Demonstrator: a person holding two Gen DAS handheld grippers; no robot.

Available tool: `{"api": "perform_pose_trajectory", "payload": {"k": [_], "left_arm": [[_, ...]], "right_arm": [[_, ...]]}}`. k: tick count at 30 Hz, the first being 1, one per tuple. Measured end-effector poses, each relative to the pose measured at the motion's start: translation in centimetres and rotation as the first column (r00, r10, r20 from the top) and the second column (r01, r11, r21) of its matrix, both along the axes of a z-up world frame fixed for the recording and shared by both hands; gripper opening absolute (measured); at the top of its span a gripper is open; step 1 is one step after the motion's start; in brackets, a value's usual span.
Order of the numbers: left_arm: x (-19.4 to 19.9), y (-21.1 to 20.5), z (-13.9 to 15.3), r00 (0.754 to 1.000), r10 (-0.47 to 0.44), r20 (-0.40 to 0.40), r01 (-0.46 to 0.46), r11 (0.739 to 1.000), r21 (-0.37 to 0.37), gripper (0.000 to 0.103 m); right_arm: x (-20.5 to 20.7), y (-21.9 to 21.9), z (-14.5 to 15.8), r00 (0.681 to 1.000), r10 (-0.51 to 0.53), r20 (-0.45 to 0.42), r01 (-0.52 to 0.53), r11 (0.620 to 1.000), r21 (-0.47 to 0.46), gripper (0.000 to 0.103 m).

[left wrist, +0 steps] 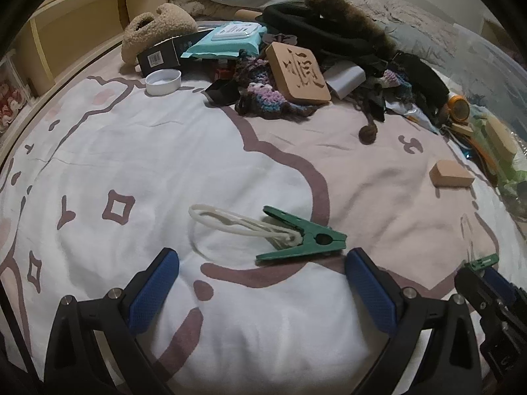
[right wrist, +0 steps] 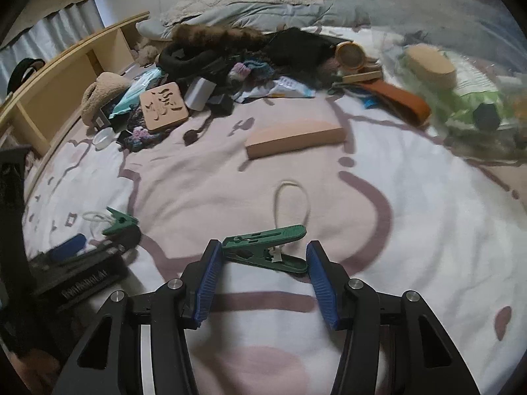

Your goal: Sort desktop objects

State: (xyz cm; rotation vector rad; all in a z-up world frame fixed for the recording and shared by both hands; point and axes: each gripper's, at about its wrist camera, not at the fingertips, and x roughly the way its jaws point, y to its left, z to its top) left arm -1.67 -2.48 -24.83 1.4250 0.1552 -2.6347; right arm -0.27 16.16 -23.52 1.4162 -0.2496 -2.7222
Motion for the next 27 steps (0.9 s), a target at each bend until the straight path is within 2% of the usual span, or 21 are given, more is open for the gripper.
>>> {"api": "perform_pose_trajectory", "payload": {"k": [7, 10, 12, 17, 21, 24, 27], "left_arm": [[-0.4, 0.7, 0.1, 1.0, 0.003, -0.008, -0.003, 1.0, 0.018, 0.093], [-0.8, 1.0, 0.0, 1.0, 0.017, -0.004, -0.016, 1.0, 0.023, 0.091], [-0.7, 1.0, 0.1, 1.0, 0.028, -0.01, -0.028, 0.999, 0.024, 0.083], [-0.6, 0.8, 0.2, 0.999, 0.039, -0.02, -0.038, 0.999, 0.033, 0.072], [-0.3, 1.5, 0.4, 0.999, 0.004, -0.033, -0.004, 1.0, 0.012, 0.055], [-0.2, 2.0, 0.4, 0.999, -0.023, -0.039, 0.023, 1.0, -0.01, 0.053], [-0.1, 1.7, 0.5, 0.999, -0.023, -0.039, 0.024, 1.0, 0.015, 0.053]], "right_arm": [[0.5, 0.0, -0.6, 1.0, 0.007, -0.009, -0.006, 0.999, 0.053, 0.053], [0.4, 0.2, -1.0, 1.0, 0.008, -0.007, -0.008, 0.999, 0.043, 0.053], [0.5, 0.4, -1.0, 1.0, 0.009, -0.01, -0.009, 1.0, 0.029, 0.053], [0.8, 0.5, -0.9, 1.0, 0.012, -0.023, -0.012, 1.0, 0.011, 0.053], [0.8, 1.1, -0.8, 1.0, 0.004, -0.028, -0.004, 1.0, -0.029, 0.053], [0.7, 1.2, -0.7, 1.0, -0.002, -0.026, 0.001, 0.999, -0.044, 0.053], [0.8, 1.1, -0.7, 1.0, -0.002, -0.027, 0.001, 0.999, -0.039, 0.053]]}}
